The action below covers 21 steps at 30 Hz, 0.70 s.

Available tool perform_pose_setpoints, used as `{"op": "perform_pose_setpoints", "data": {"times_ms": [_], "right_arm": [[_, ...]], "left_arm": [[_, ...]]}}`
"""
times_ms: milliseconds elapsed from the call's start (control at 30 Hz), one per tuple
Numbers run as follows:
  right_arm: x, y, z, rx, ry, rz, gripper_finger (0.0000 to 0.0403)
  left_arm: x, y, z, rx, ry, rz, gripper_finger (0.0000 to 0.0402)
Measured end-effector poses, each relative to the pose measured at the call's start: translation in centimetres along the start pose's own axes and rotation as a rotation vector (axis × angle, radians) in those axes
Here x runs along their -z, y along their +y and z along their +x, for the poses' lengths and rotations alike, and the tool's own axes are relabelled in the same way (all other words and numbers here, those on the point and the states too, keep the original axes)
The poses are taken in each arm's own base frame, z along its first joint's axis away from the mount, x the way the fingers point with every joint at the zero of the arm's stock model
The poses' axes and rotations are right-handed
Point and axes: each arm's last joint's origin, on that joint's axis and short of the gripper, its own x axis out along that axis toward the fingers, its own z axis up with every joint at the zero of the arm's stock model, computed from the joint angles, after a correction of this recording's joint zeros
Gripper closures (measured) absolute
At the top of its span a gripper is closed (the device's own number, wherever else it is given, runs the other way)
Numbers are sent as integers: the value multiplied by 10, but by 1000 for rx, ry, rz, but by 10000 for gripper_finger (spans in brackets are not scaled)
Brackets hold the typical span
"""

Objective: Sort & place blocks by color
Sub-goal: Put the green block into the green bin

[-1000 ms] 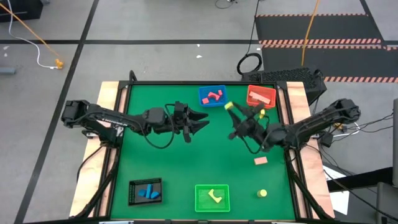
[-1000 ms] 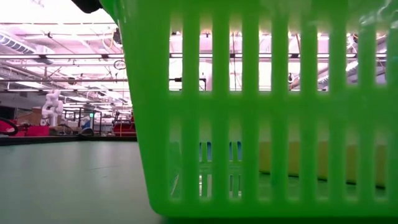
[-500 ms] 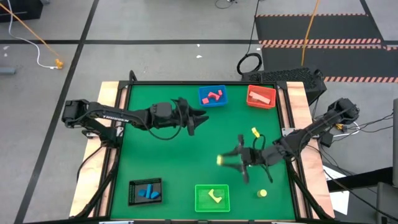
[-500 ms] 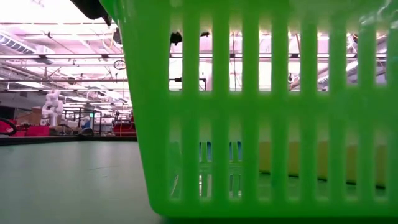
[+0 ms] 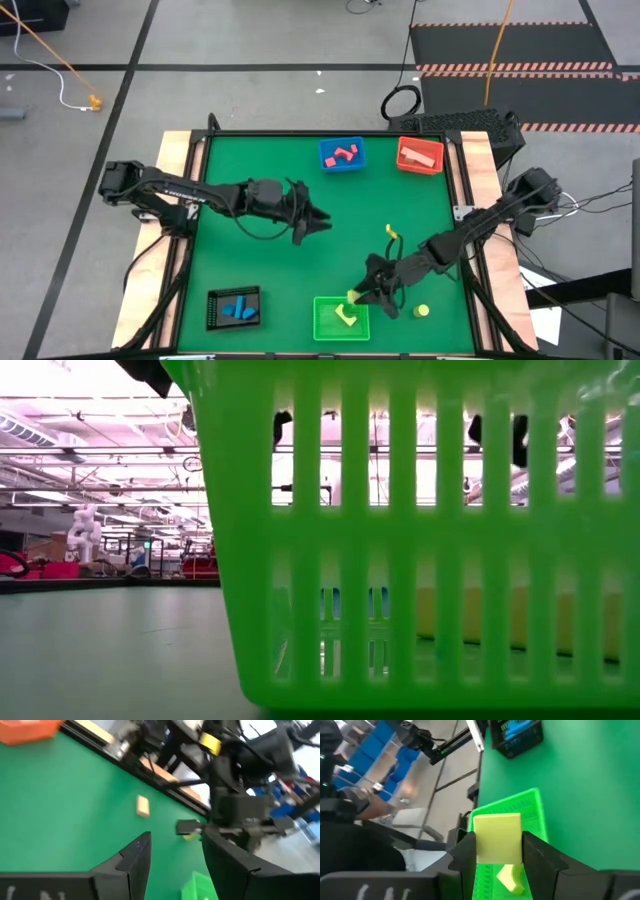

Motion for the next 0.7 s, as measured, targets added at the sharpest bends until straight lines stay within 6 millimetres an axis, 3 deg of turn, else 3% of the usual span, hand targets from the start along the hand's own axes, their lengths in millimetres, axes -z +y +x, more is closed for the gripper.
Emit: {"op": "perform_pose_setpoints", "data": {"times_ms": [367, 700], "right_arm": [[29, -12, 39, -74, 73, 146, 284], [33, -4, 41, -140, 50, 161, 247]], "left_arm": [[32, -44, 2, 68, 59, 51, 244], [44, -60, 1, 82, 67, 68, 243]]}}
